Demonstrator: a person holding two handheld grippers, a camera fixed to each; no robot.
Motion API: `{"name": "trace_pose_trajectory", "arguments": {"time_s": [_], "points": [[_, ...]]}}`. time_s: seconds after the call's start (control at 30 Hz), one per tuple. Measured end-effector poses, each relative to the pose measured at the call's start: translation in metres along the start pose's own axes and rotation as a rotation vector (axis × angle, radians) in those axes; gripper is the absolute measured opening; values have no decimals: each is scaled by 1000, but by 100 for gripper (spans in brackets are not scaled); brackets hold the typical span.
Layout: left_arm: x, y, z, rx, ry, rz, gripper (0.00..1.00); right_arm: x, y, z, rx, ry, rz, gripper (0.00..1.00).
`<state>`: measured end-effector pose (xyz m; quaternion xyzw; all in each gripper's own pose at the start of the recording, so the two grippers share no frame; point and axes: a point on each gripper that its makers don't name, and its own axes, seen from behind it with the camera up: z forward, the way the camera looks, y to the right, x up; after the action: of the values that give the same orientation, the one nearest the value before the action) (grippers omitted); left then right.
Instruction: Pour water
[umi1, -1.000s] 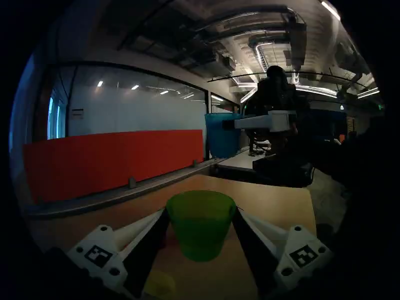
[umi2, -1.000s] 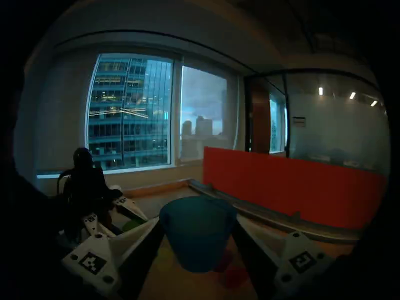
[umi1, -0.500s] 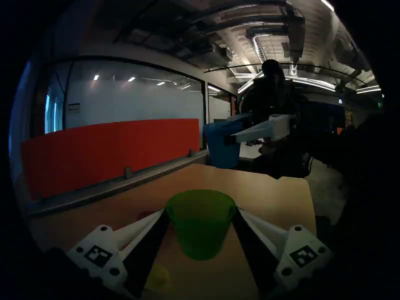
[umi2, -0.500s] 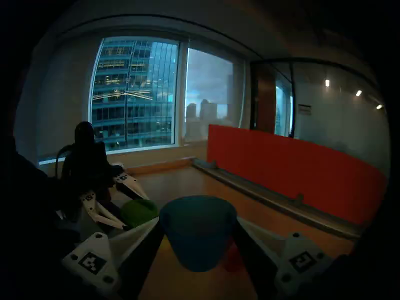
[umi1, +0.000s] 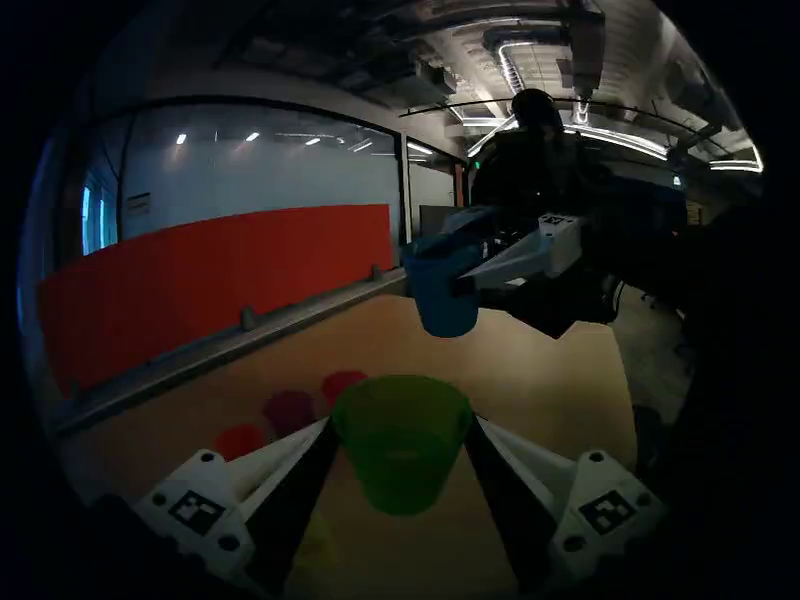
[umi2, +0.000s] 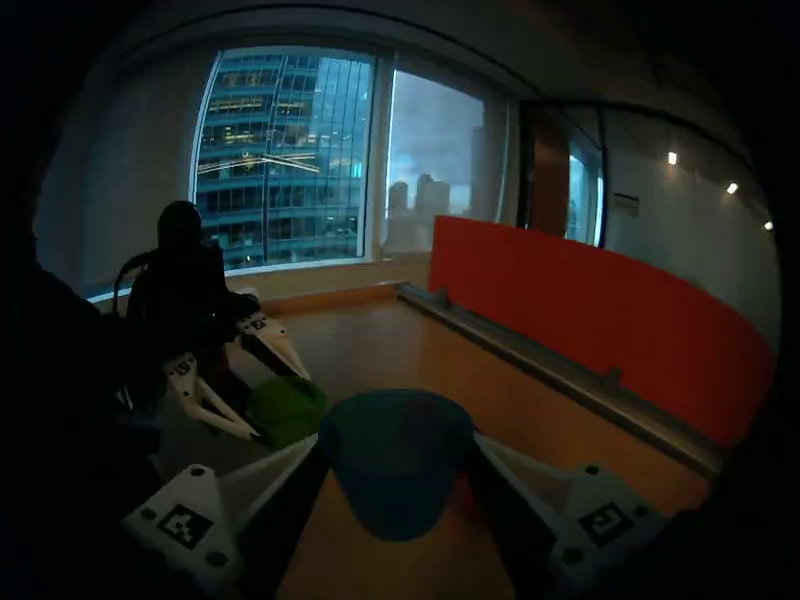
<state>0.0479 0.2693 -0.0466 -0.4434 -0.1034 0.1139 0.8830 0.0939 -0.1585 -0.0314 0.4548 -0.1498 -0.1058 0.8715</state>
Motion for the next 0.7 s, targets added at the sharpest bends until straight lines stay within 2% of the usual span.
{"name": "trace_pose_trajectory", "arguments": {"time_s": [0.7], "points": [[-57,10,21,-40,-138,10,87,-73,-6,26,49,-126,-2,91]]}}
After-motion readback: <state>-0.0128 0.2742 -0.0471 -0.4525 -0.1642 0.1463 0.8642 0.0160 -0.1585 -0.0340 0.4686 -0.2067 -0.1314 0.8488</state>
